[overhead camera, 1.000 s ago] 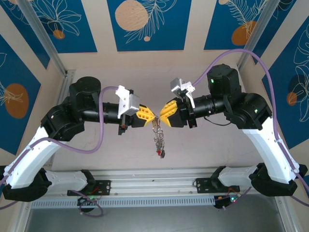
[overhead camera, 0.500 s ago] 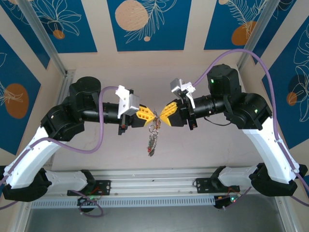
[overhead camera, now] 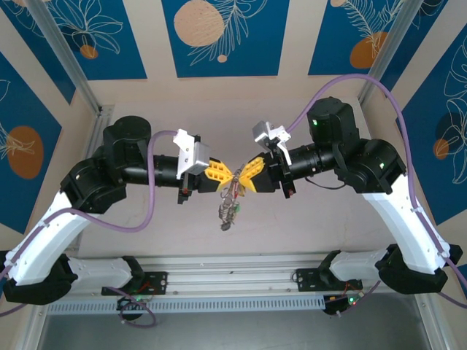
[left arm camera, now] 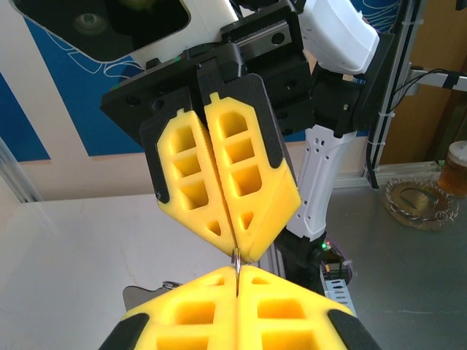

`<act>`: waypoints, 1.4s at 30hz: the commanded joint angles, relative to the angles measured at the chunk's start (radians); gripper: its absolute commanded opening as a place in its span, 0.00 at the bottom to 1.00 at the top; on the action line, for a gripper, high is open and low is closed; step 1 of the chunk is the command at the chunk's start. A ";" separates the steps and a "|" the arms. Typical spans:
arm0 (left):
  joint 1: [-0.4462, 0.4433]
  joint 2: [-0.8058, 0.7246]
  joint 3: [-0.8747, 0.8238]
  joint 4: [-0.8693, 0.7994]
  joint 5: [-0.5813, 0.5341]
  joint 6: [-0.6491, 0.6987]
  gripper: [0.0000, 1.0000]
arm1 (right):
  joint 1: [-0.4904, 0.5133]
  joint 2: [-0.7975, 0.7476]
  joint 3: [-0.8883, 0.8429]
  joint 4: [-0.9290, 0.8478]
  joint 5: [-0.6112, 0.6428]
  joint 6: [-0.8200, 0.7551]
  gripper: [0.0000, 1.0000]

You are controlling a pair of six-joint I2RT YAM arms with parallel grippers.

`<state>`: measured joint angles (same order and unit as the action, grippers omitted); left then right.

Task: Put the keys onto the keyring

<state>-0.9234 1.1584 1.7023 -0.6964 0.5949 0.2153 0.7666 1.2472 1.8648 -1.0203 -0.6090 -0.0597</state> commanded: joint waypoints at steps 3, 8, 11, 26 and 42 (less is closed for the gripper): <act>-0.003 -0.024 0.011 0.064 0.018 -0.004 0.00 | 0.008 0.005 0.001 -0.034 -0.014 -0.014 0.03; -0.004 -0.031 0.010 0.078 0.015 -0.007 0.00 | 0.010 0.007 -0.001 -0.038 -0.020 -0.015 0.00; -0.004 -0.036 0.005 0.092 0.018 -0.008 0.00 | 0.008 0.016 0.012 -0.053 -0.025 -0.011 0.00; -0.004 -0.092 -0.053 0.187 0.029 -0.011 0.00 | -0.032 0.067 0.005 -0.115 -0.132 0.012 0.00; -0.005 -0.098 -0.057 0.164 0.002 -0.003 0.00 | -0.045 0.016 0.036 -0.116 -0.035 0.027 0.27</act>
<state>-0.9234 1.0996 1.6341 -0.6117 0.5976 0.2153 0.7258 1.2793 1.8721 -1.0904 -0.6994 -0.0437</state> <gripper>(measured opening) 0.053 0.255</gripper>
